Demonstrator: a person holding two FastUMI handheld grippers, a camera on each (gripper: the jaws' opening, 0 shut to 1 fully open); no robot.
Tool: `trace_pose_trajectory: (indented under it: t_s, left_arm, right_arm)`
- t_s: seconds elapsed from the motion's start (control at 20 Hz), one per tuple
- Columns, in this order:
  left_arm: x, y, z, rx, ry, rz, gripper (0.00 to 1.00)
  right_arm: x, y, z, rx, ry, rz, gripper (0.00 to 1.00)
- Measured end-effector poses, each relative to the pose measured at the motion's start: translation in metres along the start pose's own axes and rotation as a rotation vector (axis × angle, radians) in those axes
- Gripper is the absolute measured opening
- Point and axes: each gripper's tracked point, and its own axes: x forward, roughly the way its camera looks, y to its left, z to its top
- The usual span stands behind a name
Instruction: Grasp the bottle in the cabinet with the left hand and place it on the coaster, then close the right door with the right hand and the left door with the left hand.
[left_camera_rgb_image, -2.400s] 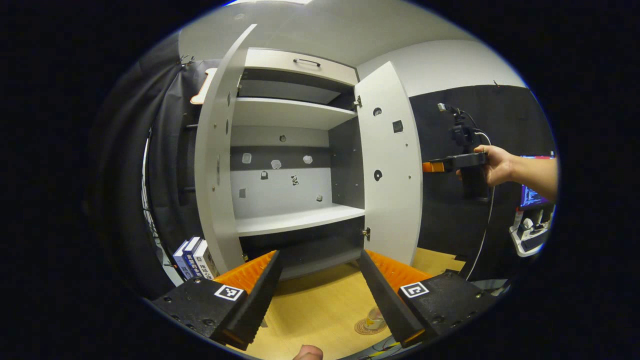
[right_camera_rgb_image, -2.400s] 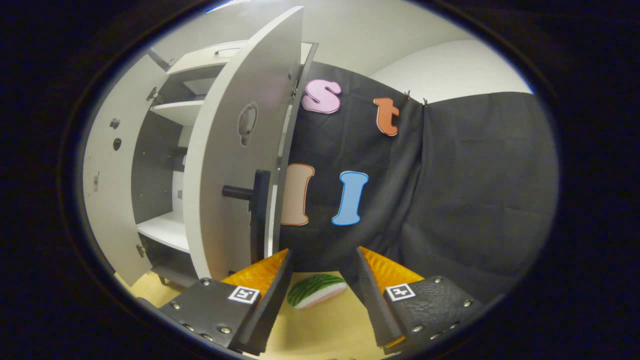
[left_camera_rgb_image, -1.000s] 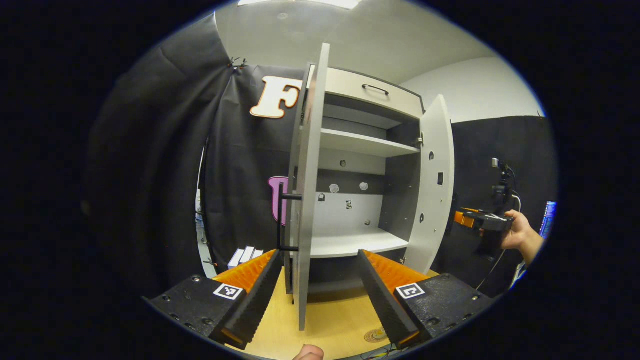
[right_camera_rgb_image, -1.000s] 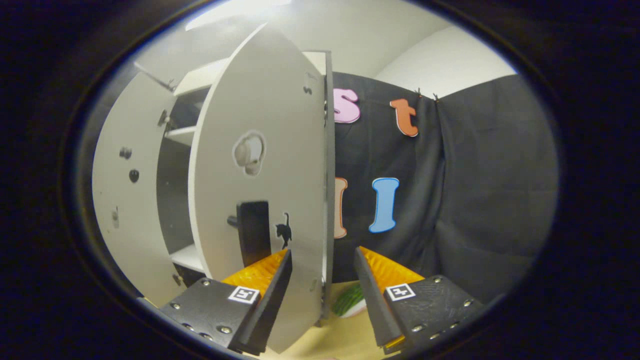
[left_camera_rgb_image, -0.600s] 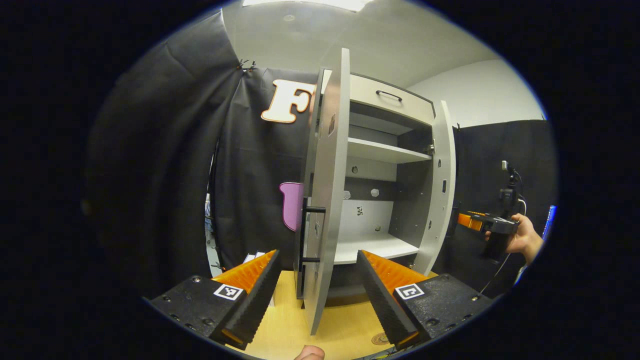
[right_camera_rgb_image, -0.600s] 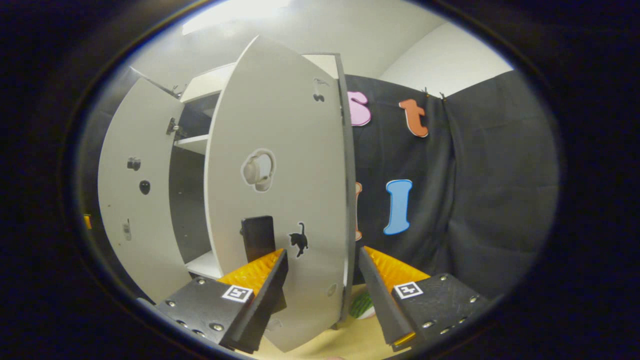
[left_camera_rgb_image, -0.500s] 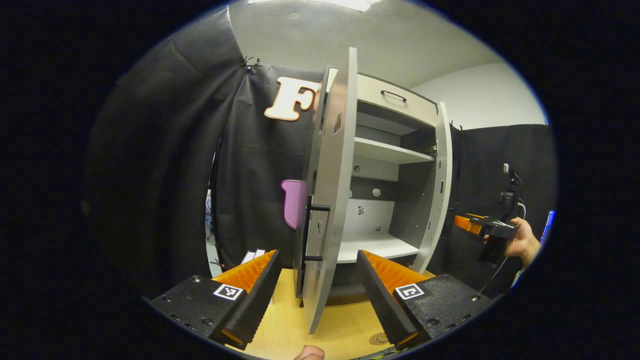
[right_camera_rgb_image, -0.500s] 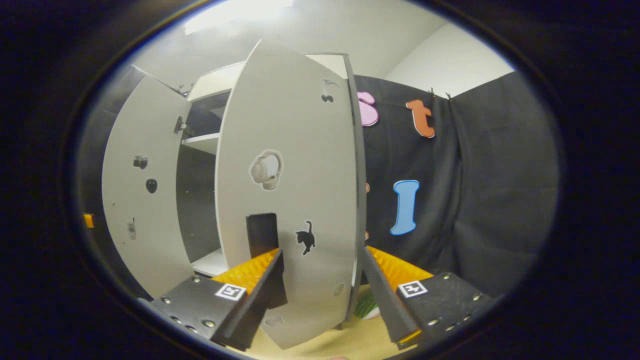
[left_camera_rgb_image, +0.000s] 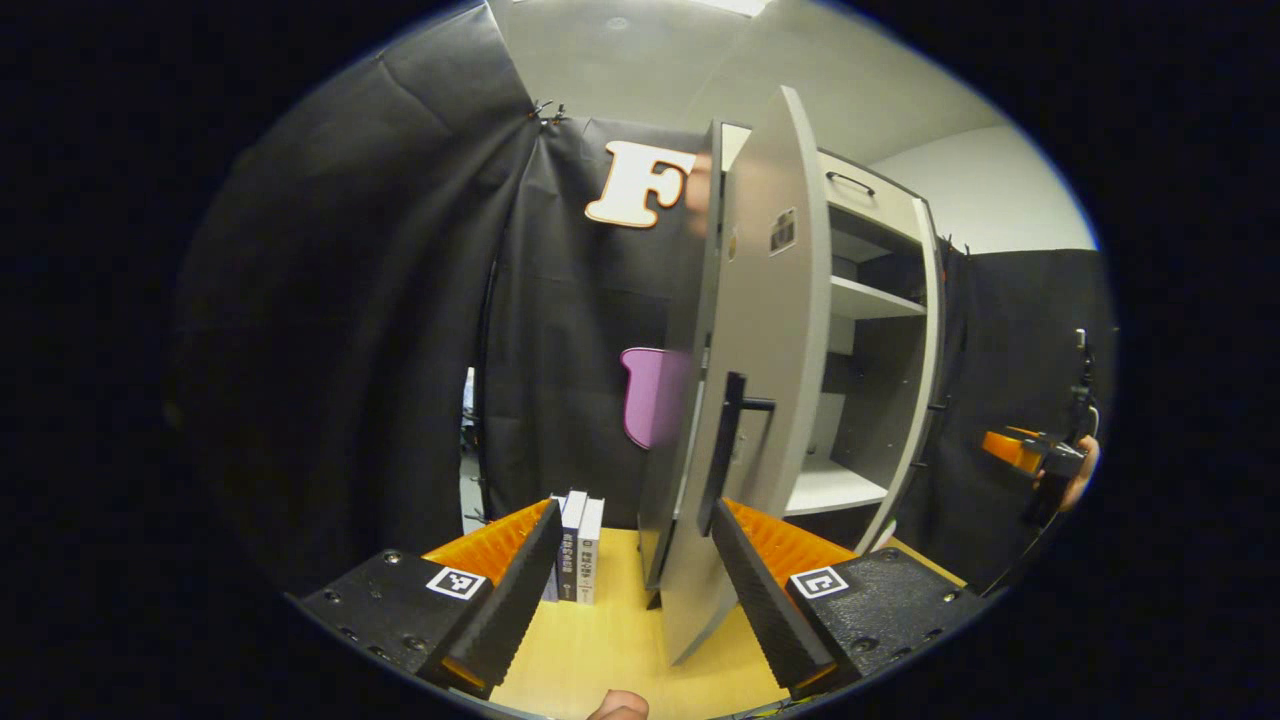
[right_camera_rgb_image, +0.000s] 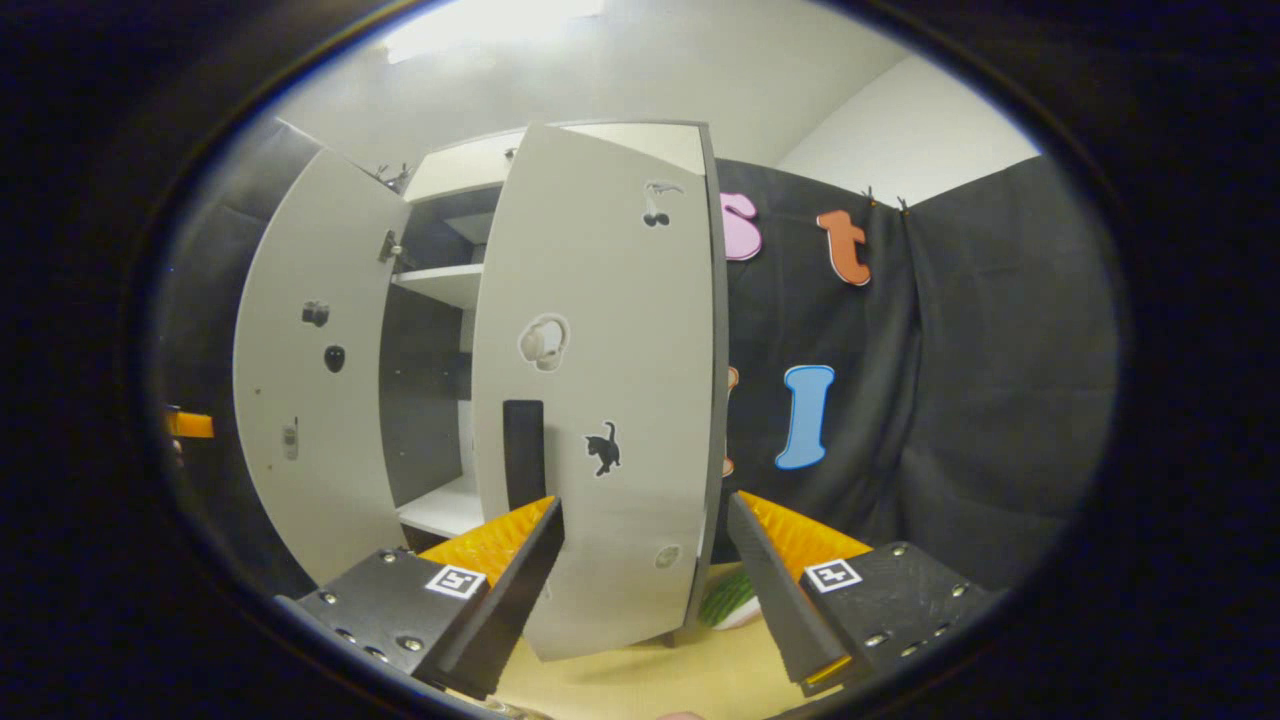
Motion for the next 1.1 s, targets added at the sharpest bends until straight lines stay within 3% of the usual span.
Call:
trace_pose_trajectory:
  t_s: [0.15,0.45,0.65,0.75,0.85,0.9,0.95,1.0,1.1]
  left_arm:
    - [0.017,0.022,-0.006,-0.001,0.012,0.040,0.95]
    - [0.068,0.029,-0.020,0.000,0.058,0.040,0.95]
    - [0.097,-0.013,-0.022,-0.016,0.069,-0.042,0.95]
    - [0.101,-0.030,-0.021,0.010,0.062,-0.080,0.89]
    - [0.096,-0.043,-0.016,0.060,0.046,-0.080,0.93]
    - [0.095,-0.050,-0.018,0.095,0.047,-0.079,0.87]
    - [0.096,-0.056,-0.015,0.114,0.029,-0.073,0.92]
    - [0.098,-0.058,-0.015,0.119,0.026,-0.064,0.87]
    - [0.101,-0.059,-0.021,0.069,0.031,-0.043,0.92]
  right_arm:
    - [-0.032,0.000,-0.003,0.036,0.018,0.023,1.00]
    - [-0.091,-0.005,0.011,0.004,-0.038,0.017,1.00]
    - [-0.127,0.000,-0.004,-0.020,-0.040,0.036,0.96]
    - [-0.145,-0.004,-0.015,-0.015,-0.037,0.032,1.00]
    - [-0.162,-0.016,-0.023,-0.012,-0.033,0.002,0.97]
    - [-0.167,-0.021,-0.025,-0.010,-0.034,-0.015,1.00]
    - [-0.172,-0.025,-0.027,-0.005,-0.031,-0.030,1.00]
    - [-0.177,-0.028,-0.030,-0.004,-0.027,-0.041,1.00]
    - [-0.189,-0.035,-0.029,-0.019,-0.030,-0.073,1.00]
